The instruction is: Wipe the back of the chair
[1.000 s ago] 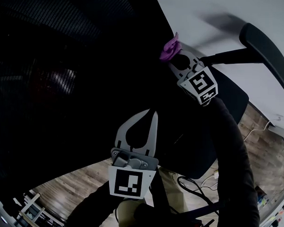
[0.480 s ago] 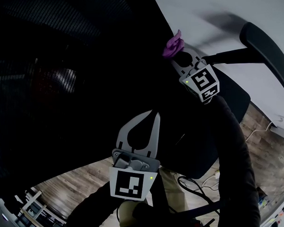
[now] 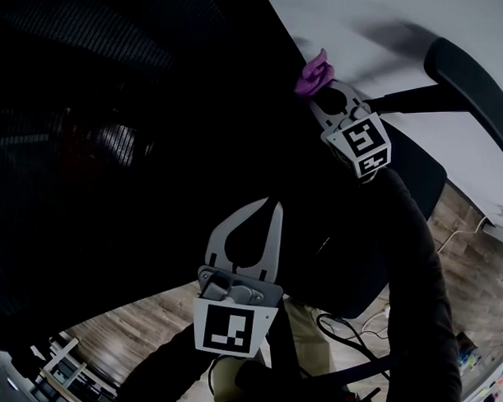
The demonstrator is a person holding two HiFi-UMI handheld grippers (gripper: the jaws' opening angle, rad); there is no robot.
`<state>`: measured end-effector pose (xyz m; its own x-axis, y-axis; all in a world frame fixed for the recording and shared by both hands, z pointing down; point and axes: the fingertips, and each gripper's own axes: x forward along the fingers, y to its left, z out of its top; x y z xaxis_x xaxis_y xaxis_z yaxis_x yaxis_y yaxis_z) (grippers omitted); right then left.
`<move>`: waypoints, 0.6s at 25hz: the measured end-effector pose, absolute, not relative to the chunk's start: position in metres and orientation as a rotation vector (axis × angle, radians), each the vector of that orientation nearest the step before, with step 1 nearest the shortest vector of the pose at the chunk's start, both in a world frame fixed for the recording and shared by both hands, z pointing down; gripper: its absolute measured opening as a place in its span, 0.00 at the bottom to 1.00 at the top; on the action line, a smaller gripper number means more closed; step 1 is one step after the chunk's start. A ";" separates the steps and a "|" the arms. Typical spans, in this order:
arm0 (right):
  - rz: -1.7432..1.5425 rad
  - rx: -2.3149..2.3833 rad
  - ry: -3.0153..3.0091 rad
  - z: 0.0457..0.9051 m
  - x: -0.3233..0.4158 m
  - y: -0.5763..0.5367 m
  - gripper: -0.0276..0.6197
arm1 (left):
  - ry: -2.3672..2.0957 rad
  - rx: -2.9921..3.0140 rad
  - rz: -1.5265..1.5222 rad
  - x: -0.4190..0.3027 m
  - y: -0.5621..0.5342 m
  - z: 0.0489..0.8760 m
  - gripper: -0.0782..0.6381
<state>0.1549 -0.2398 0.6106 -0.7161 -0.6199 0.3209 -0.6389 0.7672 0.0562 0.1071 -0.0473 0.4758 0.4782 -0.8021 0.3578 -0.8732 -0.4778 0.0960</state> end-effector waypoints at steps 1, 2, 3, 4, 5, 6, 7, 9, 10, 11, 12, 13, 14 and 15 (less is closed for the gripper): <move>0.084 0.999 -2.634 0.610 0.158 -0.243 0.11 | -1.429 2.463 0.389 0.107 -0.048 0.476 0.12; 0.084 1.029 -2.627 0.609 0.161 -0.246 0.11 | -1.430 2.464 0.392 0.107 -0.048 0.475 0.12; 0.085 1.059 -2.620 0.609 0.165 -0.250 0.11 | -1.431 2.465 0.393 0.107 -0.048 0.475 0.12; 0.085 1.088 -2.614 0.608 0.168 -0.253 0.11 | -1.433 2.465 0.393 0.108 -0.048 0.475 0.12; 0.087 1.114 -2.610 0.608 0.172 -0.255 0.11 | -1.434 2.464 0.393 0.108 -0.048 0.476 0.12; 0.088 1.136 -2.607 0.609 0.175 -0.258 0.11 | -1.436 2.465 0.393 0.109 -0.049 0.477 0.12; 0.091 1.157 -2.606 0.609 0.179 -0.260 0.11 | -1.437 2.466 0.394 0.110 -0.049 0.479 0.12; 0.094 1.201 -2.608 0.605 0.185 -0.263 0.11 | -1.438 2.471 0.393 0.111 -0.048 0.479 0.12; 0.092 1.222 -2.609 0.602 0.188 -0.265 0.11 | -1.437 2.474 0.394 0.112 -0.048 0.479 0.12; 0.086 1.237 -2.610 0.599 0.191 -0.265 0.11 | -1.437 2.477 0.393 0.113 -0.047 0.478 0.12; 0.079 1.245 -2.612 0.595 0.192 -0.265 0.11 | -1.437 2.478 0.389 0.114 -0.046 0.477 0.12; 0.072 1.246 -2.615 0.593 0.193 -0.263 0.11 | -1.438 2.479 0.385 0.115 -0.044 0.476 0.12; 0.067 1.244 -2.617 0.591 0.194 -0.262 0.11 | -1.439 2.479 0.380 0.116 -0.043 0.475 0.12; 0.064 1.242 -2.619 0.590 0.195 -0.260 0.11 | -1.439 2.481 0.378 0.117 -0.042 0.474 0.12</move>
<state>0.1950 -0.2597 0.5903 -0.6090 -0.7574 0.2354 -0.7680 0.6373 0.0633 0.1173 -0.0419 0.4744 0.4794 -0.8078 0.3431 -0.8721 -0.4823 0.0831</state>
